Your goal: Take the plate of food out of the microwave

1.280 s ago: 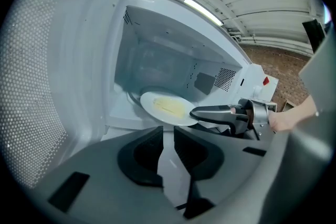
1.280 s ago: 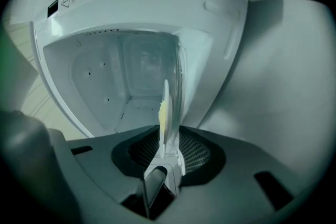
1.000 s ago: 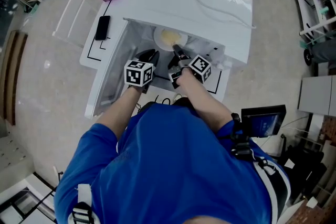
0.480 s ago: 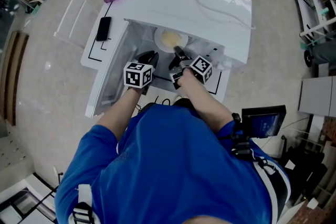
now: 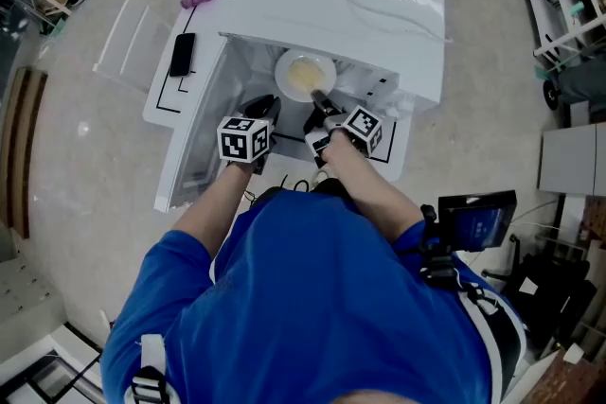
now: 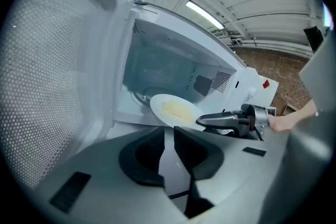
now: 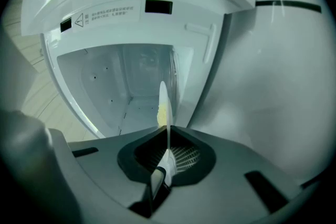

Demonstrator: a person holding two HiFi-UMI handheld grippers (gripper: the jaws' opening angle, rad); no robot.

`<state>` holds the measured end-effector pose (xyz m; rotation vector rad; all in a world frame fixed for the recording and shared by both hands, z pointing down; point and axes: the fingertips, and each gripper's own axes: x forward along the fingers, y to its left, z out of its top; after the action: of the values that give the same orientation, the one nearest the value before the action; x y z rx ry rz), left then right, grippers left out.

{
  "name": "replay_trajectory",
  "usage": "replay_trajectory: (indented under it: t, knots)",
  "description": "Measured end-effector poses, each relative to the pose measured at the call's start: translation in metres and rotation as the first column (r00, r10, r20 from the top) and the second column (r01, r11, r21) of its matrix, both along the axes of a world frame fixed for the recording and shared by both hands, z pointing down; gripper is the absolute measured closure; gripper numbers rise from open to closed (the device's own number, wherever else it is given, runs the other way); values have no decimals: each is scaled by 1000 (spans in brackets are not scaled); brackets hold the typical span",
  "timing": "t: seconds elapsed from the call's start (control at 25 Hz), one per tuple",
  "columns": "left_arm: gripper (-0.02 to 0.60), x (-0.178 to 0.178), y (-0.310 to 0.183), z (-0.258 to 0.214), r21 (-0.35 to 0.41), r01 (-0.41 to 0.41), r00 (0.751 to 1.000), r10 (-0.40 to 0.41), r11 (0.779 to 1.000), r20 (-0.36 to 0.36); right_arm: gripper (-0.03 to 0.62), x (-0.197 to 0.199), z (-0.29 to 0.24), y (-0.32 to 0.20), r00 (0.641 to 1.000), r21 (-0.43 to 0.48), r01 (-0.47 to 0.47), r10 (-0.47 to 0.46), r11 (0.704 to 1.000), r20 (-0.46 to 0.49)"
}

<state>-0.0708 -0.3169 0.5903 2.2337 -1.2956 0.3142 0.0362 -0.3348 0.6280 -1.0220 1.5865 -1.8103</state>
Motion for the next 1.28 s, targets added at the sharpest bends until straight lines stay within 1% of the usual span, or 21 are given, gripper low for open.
replay_trajectory:
  t: [0.32,0.64,0.76,0.92,1.08,1.28]
  knots:
    - [526,-5,19,-5,12,0,999,1,1000,-34,574,17,-5,36,1000,24,-30,30,999,5]
    - [528,1,46,-14,17,-35,994,36,999,-105,574,32,-20,79,997,57,-79,79,995,5]
    - [533,7,57,-18,15,-53,987,55,998,-152,574,40,-28,97,994,69,-109,108,992,10]
    - [558,11,74,-27,20,-79,975,81,997,-206,574,50,-38,123,990,85,-140,140,986,2]
    - [571,16,91,-29,19,-107,963,108,994,-245,574,61,-47,151,983,95,-180,181,979,-4]
    - [572,22,110,-29,17,-130,955,129,991,-269,574,76,-55,179,979,110,-201,204,974,-18]
